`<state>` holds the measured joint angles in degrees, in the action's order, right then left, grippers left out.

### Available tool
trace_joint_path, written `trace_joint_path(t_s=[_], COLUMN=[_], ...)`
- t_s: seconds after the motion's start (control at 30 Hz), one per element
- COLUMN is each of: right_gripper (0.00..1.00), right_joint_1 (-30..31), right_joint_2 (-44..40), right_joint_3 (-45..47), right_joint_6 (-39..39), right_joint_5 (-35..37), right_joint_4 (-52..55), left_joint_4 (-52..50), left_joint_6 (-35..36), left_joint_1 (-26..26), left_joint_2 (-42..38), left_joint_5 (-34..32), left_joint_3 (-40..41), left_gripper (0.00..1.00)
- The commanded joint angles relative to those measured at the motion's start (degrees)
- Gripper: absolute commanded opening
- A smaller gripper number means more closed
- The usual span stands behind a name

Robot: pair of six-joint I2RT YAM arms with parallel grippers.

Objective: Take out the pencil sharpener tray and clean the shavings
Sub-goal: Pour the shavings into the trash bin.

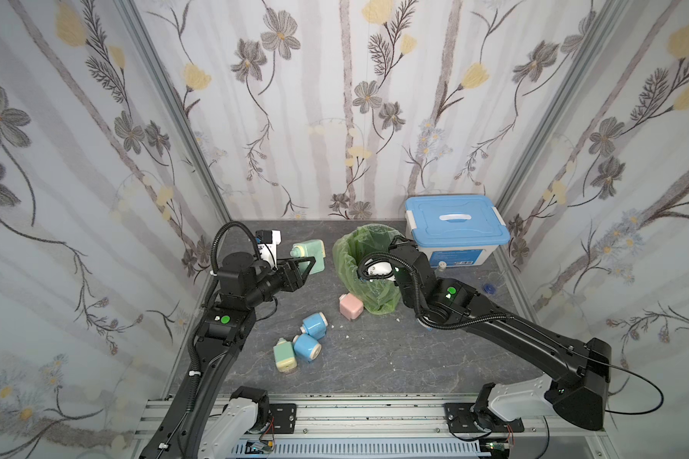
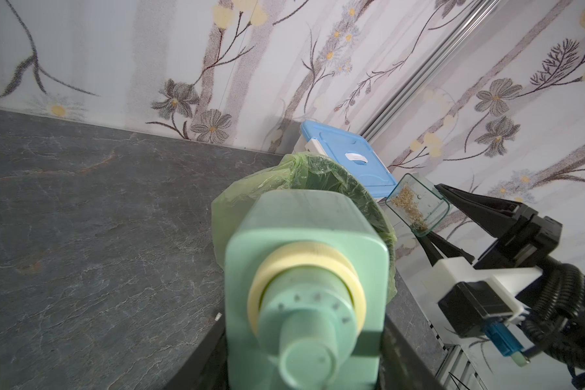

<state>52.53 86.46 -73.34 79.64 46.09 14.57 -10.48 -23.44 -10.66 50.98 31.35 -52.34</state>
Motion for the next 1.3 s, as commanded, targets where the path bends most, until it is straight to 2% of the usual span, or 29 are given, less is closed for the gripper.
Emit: trace_joint_path(t_s=[0.0,0.23,0.3,0.4,0.5,0.57,0.67,0.77,0.87,0.93,1.03,1.13,1.23,1.27], right_gripper=[0.58,0.57,0.57,0.56,0.55,0.55,0.55,0.55,0.55,0.55,0.55,0.55,0.54,0.54], right_joint_1=[0.31,0.86,-0.70,0.45,-1.27,-0.40,-2.22,-0.25,-2.97,-1.24,-2.43,-1.73,-3.57,-3.40], right_joint_2=[-1.06,-0.10,1.06,2.31,3.28,3.00,2.94,2.35,3.59,3.74,4.55,7.24,7.55,7.76], right_joint_3=[2.65,4.76,2.45,3.62,1.37,3.10,0.44,3.94,0.67,3.49,-0.49,0.83,-2.13,-1.61], right_joint_6=[6.37,7.84,6.52,8.88,6.98,9.54,7.56,10.09,7.07,10.94,5.01,7.53,3.40,4.72], right_joint_5=[-1.11,-1.62,-0.57,-0.43,0.25,-0.21,0.08,-1.76,0.32,-0.46,-1.07,0.56,0.01,0.59], right_joint_4=[-5.02,-8.95,-9.12,-9.85,-9.25,-10.24,-9.52,-9.99,-9.40,-10.95,-8.11,-8.32,-6.98,-7.79], left_joint_4=[4.60,5.87,5.87,6.00,6.21,6.00,6.20,6.43,6.71,7.00,7.62,7.23,7.53,7.36], left_joint_6=[-0.57,-1.32,-1.25,-1.34,-1.41,-1.26,-1.40,-1.57,-1.64,-1.84,-2.07,-1.89,-1.93,-1.79], left_joint_1=[0.02,0.03,0.07,0.04,0.03,-0.01,-0.06,-0.04,-0.04,-0.03,-0.03,-0.22,-0.33,-0.41], left_joint_2=[-0.17,0.19,-0.09,0.20,-0.39,-0.23,-0.55,-0.21,-0.82,-0.40,-0.87,-0.85,-1.39,-1.58], left_joint_5=[0.81,1.26,1.30,1.43,1.48,1.60,1.65,1.88,2.05,2.55,2.55,2.87,2.75,2.75], left_joint_3=[0.13,0.45,0.47,0.48,0.66,0.48,0.58,0.58,0.86,0.92,1.14,0.97,1.23,1.18], left_gripper=[0.48,0.48,0.48,0.48,0.48,0.48,0.48,0.48,0.48,0.48,0.48,0.48,0.48,0.48])
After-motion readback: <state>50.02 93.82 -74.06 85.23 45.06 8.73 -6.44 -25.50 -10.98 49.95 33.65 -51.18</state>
